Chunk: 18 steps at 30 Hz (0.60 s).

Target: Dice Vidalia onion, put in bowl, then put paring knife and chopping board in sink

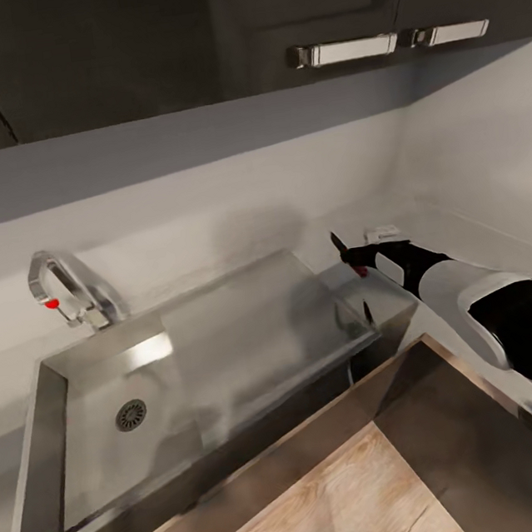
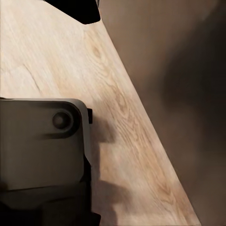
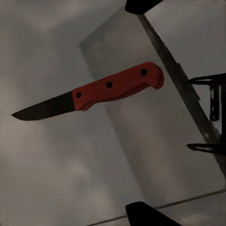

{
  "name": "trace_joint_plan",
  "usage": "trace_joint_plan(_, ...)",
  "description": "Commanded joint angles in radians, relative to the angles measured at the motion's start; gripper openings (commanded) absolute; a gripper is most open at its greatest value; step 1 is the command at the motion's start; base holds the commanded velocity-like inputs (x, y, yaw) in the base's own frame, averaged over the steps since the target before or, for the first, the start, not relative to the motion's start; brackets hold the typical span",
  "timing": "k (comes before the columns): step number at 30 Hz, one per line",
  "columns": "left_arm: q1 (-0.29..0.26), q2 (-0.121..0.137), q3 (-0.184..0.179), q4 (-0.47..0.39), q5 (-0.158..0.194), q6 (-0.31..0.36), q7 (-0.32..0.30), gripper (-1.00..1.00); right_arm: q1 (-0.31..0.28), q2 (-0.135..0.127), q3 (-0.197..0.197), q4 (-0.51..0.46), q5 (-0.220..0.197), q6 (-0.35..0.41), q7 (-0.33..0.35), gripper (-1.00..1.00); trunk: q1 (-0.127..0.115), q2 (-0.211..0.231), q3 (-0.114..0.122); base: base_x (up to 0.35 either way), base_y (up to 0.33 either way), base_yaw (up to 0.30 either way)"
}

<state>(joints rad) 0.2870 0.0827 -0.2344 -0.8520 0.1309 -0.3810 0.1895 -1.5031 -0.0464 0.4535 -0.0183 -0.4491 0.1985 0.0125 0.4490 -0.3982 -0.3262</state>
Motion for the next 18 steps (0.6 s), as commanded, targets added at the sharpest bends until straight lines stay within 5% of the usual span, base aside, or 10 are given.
trace_joint_plan(1, 0.000, 0.002, -0.006, -0.001, 0.010, -0.003, 0.007, 1.00, 0.002, 0.000, 0.008, -0.002, -0.008, 0.006, 0.001, 1.00, 0.001, -0.002, -0.003, 0.268, -0.036, 0.000)
trace_joint_plan(18, 0.000, 0.002, -0.006, 0.013, 0.010, -0.004, 0.007, 1.00, 0.022, 0.002, 0.010, -0.002, -0.007, 0.006, 0.002, 1.00, 0.001, -0.002, -0.020, 0.109, -0.152, 0.000)
